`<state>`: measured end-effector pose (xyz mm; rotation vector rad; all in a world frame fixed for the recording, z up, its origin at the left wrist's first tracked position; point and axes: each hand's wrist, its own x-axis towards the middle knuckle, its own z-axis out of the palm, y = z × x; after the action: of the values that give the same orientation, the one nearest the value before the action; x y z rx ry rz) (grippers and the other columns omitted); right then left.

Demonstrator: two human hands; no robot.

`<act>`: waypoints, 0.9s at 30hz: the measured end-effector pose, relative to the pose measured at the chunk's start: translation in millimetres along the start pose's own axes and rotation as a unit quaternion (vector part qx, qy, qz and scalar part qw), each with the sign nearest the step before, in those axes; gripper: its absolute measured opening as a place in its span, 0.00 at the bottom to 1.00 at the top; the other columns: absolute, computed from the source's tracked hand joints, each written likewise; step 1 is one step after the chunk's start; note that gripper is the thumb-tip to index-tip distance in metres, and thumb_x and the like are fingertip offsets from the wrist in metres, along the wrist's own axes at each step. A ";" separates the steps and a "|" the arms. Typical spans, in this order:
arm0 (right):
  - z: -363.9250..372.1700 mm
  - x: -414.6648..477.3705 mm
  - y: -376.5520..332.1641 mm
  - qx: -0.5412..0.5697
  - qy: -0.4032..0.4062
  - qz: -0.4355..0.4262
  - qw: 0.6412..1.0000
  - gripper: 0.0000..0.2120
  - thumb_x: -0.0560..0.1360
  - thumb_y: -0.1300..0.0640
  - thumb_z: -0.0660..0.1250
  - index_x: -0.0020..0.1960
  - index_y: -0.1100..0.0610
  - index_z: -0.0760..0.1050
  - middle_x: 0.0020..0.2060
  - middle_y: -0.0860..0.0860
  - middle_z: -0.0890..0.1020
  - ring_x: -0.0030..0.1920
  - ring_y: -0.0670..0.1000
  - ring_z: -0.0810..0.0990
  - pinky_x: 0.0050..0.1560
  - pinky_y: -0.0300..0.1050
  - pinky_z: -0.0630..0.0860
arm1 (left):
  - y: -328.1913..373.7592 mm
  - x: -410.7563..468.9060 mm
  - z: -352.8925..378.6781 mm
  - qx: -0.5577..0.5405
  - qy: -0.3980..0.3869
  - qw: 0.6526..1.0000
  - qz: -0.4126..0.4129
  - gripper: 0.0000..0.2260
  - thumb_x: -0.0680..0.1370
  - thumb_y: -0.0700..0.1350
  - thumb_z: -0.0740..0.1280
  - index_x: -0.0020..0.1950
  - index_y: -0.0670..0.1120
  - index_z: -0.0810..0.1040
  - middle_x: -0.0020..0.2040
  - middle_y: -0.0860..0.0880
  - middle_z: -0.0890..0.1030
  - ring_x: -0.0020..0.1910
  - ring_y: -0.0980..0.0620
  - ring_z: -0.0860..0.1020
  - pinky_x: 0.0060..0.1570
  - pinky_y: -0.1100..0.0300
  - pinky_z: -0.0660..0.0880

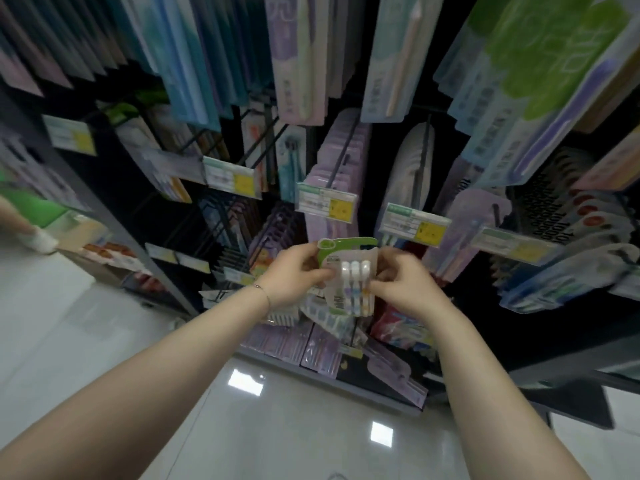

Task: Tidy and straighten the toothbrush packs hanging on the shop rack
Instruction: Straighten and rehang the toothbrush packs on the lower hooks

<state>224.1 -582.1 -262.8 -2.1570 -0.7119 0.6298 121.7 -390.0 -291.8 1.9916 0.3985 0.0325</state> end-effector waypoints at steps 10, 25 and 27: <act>70.2 20.4 -69.5 -0.008 0.011 -0.043 0.999 0.13 0.71 0.70 0.64 0.47 0.54 0.79 0.41 0.48 0.84 0.41 0.47 0.83 0.49 0.51 0.82 | -36.9 -39.0 -95.0 -0.017 0.028 0.999 -0.015 0.18 0.74 0.47 0.75 0.57 0.37 0.78 0.47 0.44 0.86 0.46 0.48 0.85 0.54 0.46 0.81; 198.0 68.2 -177.2 0.073 0.057 -0.042 0.995 0.05 0.76 0.59 0.69 0.46 0.50 0.80 0.37 0.49 0.85 0.34 0.48 0.82 0.41 0.48 0.80 | -106.2 -73.8 -247.2 -0.029 0.081 0.996 -0.013 0.08 0.77 0.41 0.71 0.54 0.40 0.78 0.49 0.45 0.85 0.48 0.49 0.85 0.54 0.44 0.81; 205.7 74.6 -187.2 0.077 0.068 -0.047 0.994 0.04 0.76 0.59 0.69 0.47 0.51 0.81 0.37 0.49 0.85 0.33 0.46 0.81 0.38 0.43 0.77 | -110.4 -74.2 -256.6 -0.037 0.094 0.995 -0.013 0.11 0.77 0.41 0.71 0.56 0.37 0.77 0.51 0.44 0.85 0.49 0.49 0.85 0.54 0.45 0.81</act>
<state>95.2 -324.8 -251.8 -1.9913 -0.6654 0.4674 -28.3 -144.6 -263.9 1.9159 0.5368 0.2177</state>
